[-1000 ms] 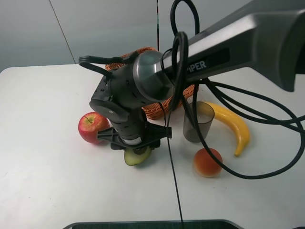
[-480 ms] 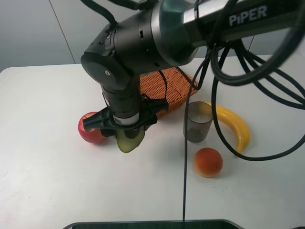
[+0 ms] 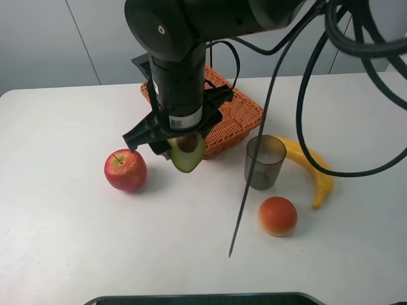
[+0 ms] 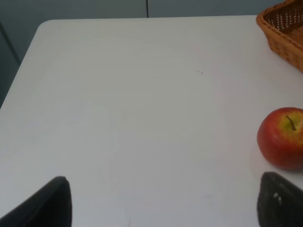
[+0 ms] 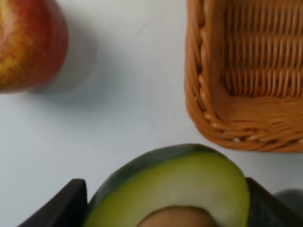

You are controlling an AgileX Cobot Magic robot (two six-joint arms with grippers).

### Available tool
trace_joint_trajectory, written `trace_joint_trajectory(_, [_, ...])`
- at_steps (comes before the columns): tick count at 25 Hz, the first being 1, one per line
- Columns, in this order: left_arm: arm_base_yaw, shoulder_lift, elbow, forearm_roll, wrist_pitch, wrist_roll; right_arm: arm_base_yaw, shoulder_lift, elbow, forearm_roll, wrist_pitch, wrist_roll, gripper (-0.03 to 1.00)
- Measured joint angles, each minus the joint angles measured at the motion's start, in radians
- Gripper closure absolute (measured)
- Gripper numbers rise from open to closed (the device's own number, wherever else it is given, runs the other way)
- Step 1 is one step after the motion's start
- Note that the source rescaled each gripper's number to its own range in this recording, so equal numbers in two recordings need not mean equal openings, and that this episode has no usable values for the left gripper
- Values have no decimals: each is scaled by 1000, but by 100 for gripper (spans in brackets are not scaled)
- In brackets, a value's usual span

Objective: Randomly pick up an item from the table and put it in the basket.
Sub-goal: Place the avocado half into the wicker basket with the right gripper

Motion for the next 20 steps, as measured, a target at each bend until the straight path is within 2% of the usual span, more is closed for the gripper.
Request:
trace_joint_trajectory(3, [0,0,0,0,0,0,-41,0,-31,3,-2,-74,97])
trace_joint_trajectory(7, [0,0,0,0,0,0,-104,0,-57,-9,-62,-124,97])
trace_joint_trajectory(14, [0,0,0,0,0,0,-190,0,-57,-132,-181,-133,97])
trace_joint_trajectory(20, [0,0,0,0,0,0,-224,41,-59,-157,-287,-143,97])
